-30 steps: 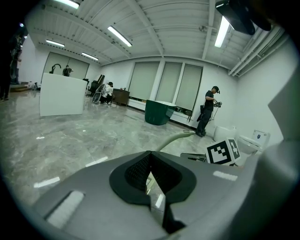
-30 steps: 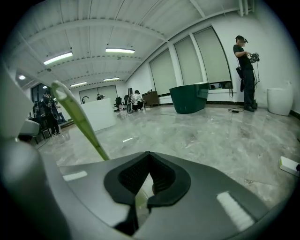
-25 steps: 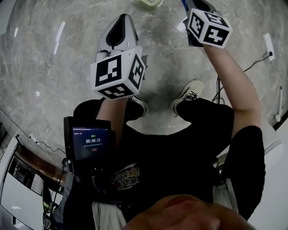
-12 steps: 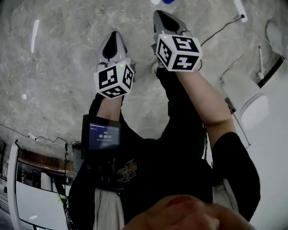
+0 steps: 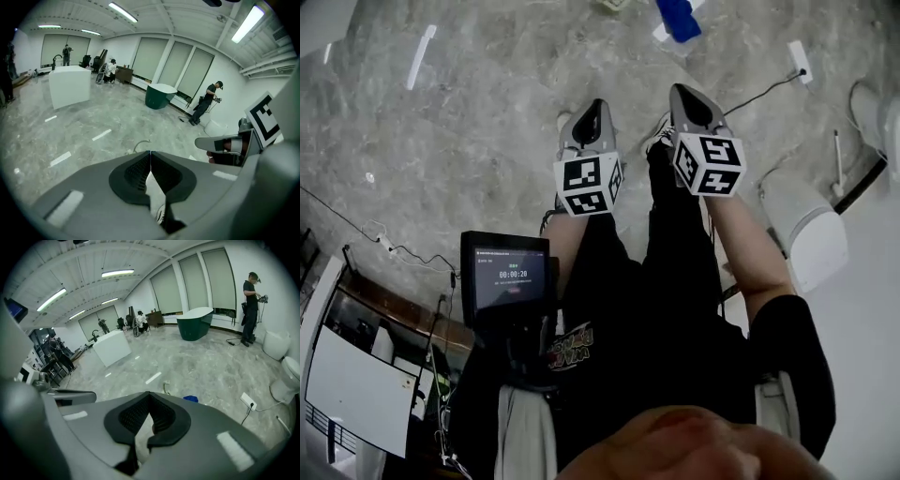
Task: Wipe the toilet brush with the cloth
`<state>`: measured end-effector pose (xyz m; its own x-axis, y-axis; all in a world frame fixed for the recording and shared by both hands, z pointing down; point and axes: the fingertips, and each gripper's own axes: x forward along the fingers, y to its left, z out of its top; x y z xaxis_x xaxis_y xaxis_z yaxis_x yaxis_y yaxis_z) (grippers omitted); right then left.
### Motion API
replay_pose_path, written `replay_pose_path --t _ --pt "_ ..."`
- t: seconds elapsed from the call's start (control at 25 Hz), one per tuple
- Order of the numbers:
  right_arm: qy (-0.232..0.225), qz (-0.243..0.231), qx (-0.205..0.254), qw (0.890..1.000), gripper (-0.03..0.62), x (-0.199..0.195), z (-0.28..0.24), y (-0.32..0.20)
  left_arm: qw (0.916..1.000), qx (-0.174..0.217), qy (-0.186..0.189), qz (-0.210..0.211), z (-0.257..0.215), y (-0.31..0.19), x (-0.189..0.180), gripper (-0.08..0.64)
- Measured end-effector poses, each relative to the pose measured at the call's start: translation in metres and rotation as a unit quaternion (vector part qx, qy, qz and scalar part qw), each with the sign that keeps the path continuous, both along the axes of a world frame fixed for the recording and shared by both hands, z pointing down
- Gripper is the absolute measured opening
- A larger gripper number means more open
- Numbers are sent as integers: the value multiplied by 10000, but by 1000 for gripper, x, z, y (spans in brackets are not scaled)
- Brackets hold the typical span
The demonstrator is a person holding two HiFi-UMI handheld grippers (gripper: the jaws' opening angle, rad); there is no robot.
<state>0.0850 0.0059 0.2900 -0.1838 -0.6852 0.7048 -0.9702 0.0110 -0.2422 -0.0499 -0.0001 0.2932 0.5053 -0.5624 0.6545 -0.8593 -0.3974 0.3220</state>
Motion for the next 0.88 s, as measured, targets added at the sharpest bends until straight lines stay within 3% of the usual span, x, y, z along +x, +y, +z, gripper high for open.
replay_pose_path --t 0.12,0.32,0.52,0.88 --pt "-59 68 276 9996 0 -14 -73 -5 9999 131 63 -66 -68 -10 -15 5" --pt "-249 63 619 9978 0 6 -118 -24 9992 359 137 -101 -116 -35 15 5" --pt "-252 20 1217 9923 0 1 -224 8 9952 937 199 177 -232 5 18 5" --pt "-603 127 1873 9804 0 34 -323 29 9901 1238 436 487 -307 44 51 5"
